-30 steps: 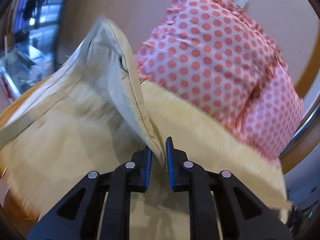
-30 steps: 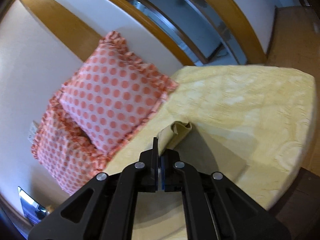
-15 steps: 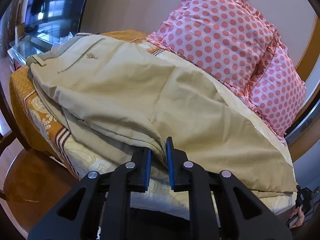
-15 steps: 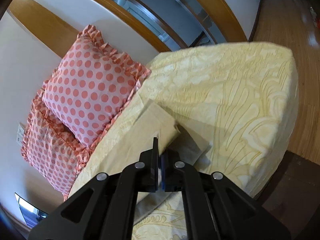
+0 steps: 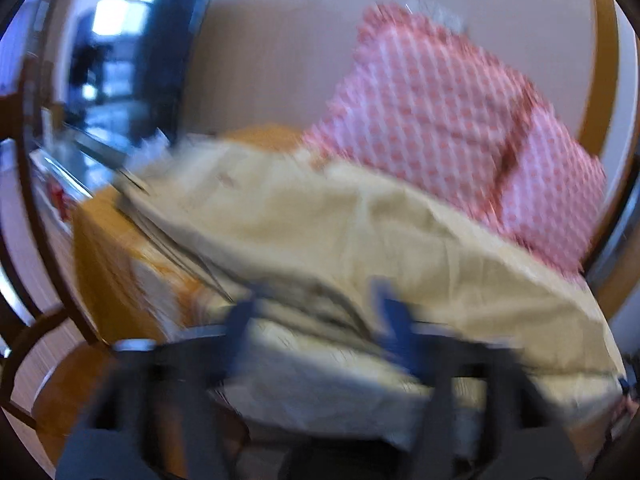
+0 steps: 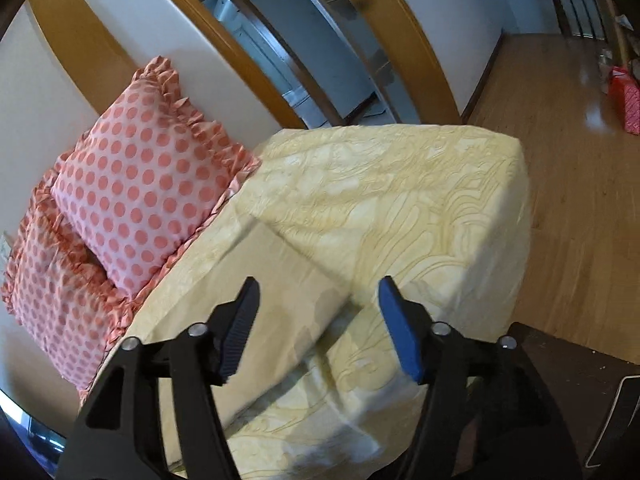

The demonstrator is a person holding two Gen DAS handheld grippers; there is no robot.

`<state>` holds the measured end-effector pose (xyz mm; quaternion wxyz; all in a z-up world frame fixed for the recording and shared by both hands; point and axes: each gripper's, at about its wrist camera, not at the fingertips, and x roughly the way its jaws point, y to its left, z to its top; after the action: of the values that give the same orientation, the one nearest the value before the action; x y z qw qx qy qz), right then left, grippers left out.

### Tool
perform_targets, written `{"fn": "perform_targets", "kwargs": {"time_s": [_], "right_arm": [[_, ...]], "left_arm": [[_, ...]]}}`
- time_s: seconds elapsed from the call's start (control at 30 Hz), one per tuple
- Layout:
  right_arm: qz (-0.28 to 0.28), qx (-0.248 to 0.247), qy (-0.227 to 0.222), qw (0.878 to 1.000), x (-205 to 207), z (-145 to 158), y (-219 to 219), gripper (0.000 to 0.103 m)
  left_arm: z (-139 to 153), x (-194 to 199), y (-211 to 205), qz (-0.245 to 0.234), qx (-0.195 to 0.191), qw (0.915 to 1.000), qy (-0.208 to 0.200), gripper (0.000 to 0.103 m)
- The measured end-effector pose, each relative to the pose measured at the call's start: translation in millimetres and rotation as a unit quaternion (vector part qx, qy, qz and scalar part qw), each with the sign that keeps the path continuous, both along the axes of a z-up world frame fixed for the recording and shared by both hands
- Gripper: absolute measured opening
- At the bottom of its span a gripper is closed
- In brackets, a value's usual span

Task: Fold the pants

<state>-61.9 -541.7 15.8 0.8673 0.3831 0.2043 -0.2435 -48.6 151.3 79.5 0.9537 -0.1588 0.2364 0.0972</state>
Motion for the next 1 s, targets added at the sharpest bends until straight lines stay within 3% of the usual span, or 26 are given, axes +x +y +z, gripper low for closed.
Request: {"fn": "perform_targets", "kwargs": {"time_s": [0.07,0.2,0.4,0.43,0.47,0.5,0.6,0.7,0.8,0.9,1.0], "right_arm": [[0.011,0.01,0.003,1.0,7.2,-6.8,1.1,0.036],[0.017,-0.018,0.003,1.0,18.3,-9.8,15.6,0.032],[0.026,-0.062,0.005,0.998,31.3,-9.7,28.5,0.032],[0.038,-0.075,0.007,0.996,35.5,-10.2,31.7,0.026],[0.052,-0.087,0.017,0.995,41.0,-11.1,35.5,0.01],[0.057,-0.099,0.027,0.993,45.7,-10.7,39.1,0.009],[0.065,-0.092,-0.01,0.994,49.1,6.9,48.8,0.006],[0.124,-0.117,-0.061,0.983,64.8,44.8,88.8,0.005],[0.241,-0.122,-0.119,0.955,90.9,79.8,158.9,0.005],[0.382,-0.115,-0.141,0.906,120.8,89.8,249.9,0.006],[0.52,-0.093,-0.095,0.844,148.3,61.4,344.1,0.005]], "left_arm": [[7.9,1.5,4.8,0.023,0.023,0.9992,-0.024,0.088],[2.5,30.1,17.1,0.017,0.028,0.9994,-0.004,0.088],[-31.1,56.7,29.9,0.025,0.026,0.9982,0.047,0.088],[-36.8,56.1,32.6,0.025,0.022,0.998,0.054,0.088],[-46.8,58.7,35.4,0.022,0.011,0.9974,0.068,0.088],[-52.3,58.7,36.2,0.021,0.008,0.9973,0.07,0.089],[-56.3,55.9,31.0,0.021,0.036,0.9971,0.064,0.09],[-56.6,54.3,34.1,0.017,0.03,0.9978,0.058,0.091],[-57.1,53.8,33.4,0.018,0.032,0.9978,0.056,0.092],[-55.5,54.8,31.8,0.02,0.031,0.9977,0.056,0.092],[-49.8,46.7,41.1,0.019,-0.018,0.9985,0.049,0.092]]}}
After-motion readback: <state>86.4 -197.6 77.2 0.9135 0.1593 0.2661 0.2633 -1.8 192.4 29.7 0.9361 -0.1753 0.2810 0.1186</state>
